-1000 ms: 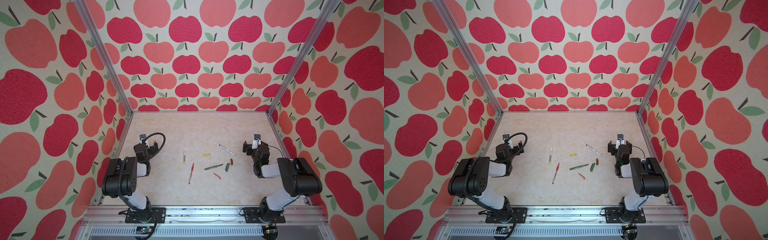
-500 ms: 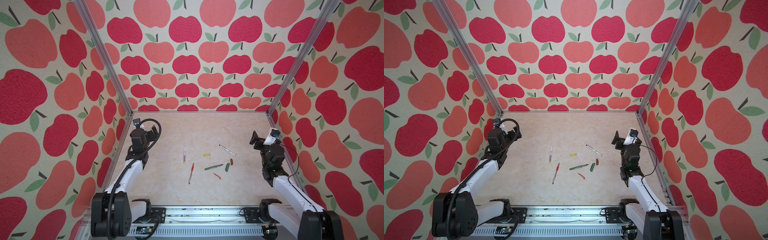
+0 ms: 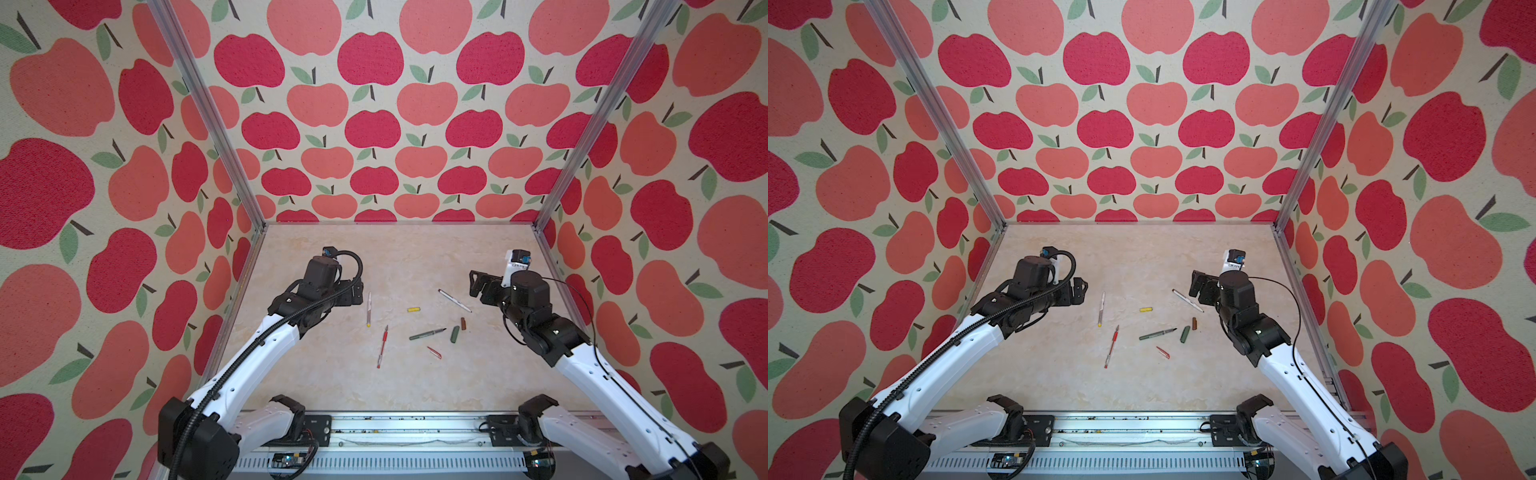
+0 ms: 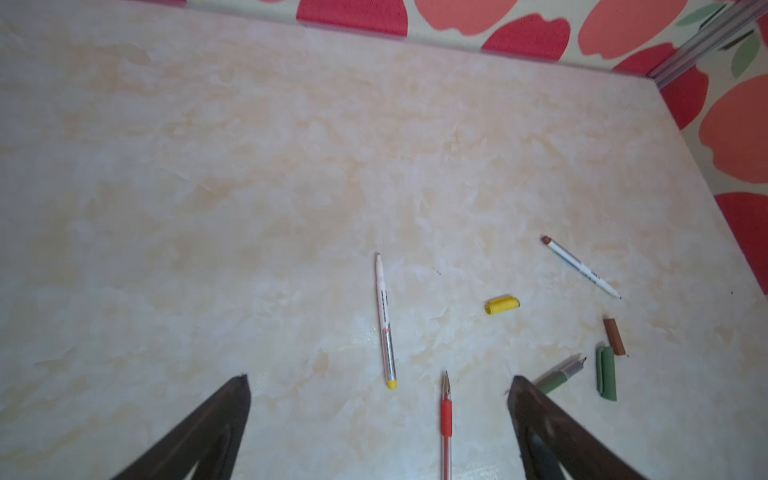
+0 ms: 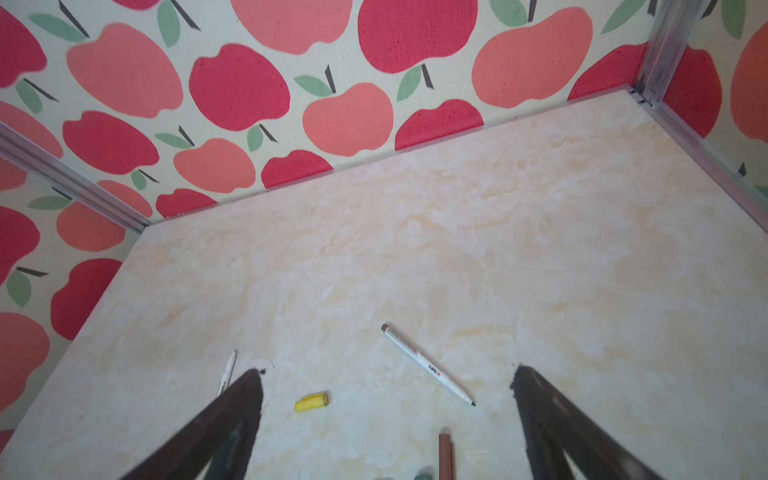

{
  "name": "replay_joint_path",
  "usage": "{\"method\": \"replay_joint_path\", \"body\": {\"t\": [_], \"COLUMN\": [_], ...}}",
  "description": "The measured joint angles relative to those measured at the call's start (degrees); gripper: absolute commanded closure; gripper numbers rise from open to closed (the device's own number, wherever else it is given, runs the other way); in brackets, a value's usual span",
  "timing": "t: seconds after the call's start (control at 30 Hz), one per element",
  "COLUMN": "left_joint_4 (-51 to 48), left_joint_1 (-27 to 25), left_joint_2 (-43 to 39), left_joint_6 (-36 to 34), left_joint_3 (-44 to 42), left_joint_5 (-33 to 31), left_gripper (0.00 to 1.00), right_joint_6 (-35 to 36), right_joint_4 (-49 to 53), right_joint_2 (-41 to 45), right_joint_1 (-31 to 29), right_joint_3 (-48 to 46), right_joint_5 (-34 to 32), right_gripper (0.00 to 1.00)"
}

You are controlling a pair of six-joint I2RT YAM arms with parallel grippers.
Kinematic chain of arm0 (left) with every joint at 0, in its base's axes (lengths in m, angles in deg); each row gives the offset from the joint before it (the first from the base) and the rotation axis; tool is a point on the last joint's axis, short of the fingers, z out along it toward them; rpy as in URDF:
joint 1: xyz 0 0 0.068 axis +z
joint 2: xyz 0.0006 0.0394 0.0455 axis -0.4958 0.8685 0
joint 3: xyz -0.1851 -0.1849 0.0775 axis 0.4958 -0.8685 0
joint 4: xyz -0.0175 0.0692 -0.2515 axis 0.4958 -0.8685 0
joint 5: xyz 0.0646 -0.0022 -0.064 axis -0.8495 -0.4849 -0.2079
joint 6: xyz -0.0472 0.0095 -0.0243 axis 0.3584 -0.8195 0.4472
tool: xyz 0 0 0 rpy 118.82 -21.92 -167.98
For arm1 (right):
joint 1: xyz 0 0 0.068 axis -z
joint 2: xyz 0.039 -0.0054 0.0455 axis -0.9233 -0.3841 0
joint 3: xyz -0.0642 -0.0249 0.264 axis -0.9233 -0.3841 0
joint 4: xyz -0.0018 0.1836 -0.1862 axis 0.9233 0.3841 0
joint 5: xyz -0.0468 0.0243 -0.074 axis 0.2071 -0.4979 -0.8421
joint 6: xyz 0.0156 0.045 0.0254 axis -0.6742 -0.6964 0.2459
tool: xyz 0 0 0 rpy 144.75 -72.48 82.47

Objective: Insert the pens into the pen caps
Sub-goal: 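Move the left gripper over the white marker while the right approaches the yellow cap, then lower the left gripper and close it on the white marker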

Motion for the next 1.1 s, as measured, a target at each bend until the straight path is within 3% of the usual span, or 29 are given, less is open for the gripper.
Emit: {"method": "replay_joint_path", "body": {"t": [0.17,0.6,1.1], "left_joint_4": [-8.8,-15.3,-17.6], "left_joint_1": [-4.7,-4.6,-1.4], "left_joint_2": [12.5,35.6,46.9], "left_joint_6": [0.6,-1.1,-0.5], "left_joint_3": [4.2,17.2,25.6], "left_joint_5": [-0.6,0.4,0.9], "left_gripper": [0.04,0.18,0.4], "right_joint_6": [-0.6,-0.3,1.8], "right_joint_4": [5.3,9.6,9.5], "right_joint_2": [-4.1,-5.0,-5.2], "right_joint_1": [-2.8,-3.6,-3.6], "right_joint_3": [2.2,2.7,2.6], "right_joint_5": [-2.7,-4.8,-4.8], "right_gripper": [0.04,0.03,0.02]}}
